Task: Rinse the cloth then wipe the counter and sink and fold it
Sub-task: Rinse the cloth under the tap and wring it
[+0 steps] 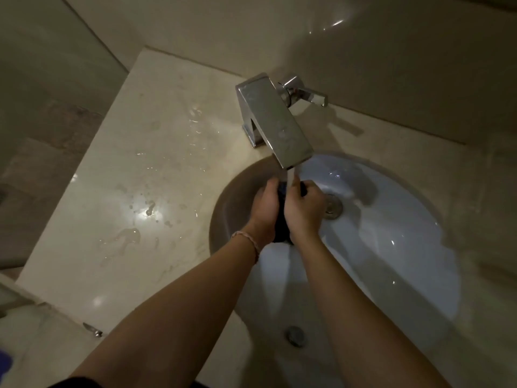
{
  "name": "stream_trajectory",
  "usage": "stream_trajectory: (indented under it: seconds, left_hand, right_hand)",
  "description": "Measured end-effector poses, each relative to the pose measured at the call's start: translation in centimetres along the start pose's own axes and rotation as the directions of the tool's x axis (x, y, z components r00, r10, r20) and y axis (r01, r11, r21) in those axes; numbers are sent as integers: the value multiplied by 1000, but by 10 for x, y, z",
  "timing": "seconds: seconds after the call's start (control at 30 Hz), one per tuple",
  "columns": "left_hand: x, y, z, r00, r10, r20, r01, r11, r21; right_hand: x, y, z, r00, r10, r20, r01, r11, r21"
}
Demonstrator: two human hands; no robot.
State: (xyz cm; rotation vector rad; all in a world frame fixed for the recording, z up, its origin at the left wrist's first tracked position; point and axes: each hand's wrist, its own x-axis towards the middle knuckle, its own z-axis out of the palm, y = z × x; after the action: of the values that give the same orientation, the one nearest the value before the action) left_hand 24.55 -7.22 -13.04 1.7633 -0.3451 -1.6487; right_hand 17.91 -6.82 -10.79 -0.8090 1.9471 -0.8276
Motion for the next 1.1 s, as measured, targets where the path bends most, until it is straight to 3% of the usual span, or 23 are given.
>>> stream_trajectory:
  seconds: [0.07,0.17,0.33,0.43,0.53,0.7,0.83,1.03,1.1]
  left_hand:
    - [2,-5,-5,994,-20,106,17,1000,25]
    - [5,-12,-12,991,-47,124,49,999,-9]
    - [-8,-7,-4,999,-41,-33,41,999,-1]
    - [-21,-10,4,999,28,-45,-26,999,47]
    - [-25,-13,6,998,14,-54,-12,999,30]
    - [-8,7,4,967,30,-253,-45,998,-52]
    - [-5,12,5,974,48,-223,-59,997,-44]
    - [-5,8,-5,980,-133,-148,96,968,-231]
    - [-2,7,-4,988,-106,-111,81,975,-208]
  right_hand:
    - [0,0,1,999,23,-46,-23,1000,20]
    - [1,-3,-3,999,34,-36,-33,999,29]
    - [-2,-2,1,999,0,-35,-1,1000,-25]
    - [6,-3,-5,992,-21,-123,11,997,-80]
    - [10,-5,-10,994,-19,-112,4,991,-130]
    - [0,-8,-1,999,-31,-12,31,1000,0]
    - [-8,-8,-8,998,-50,-28,52,997,65]
    - [-9,-10,0,992,-83,97,90,994,-69]
    - [-3,-8,2,998,-54,29,57,996,-75]
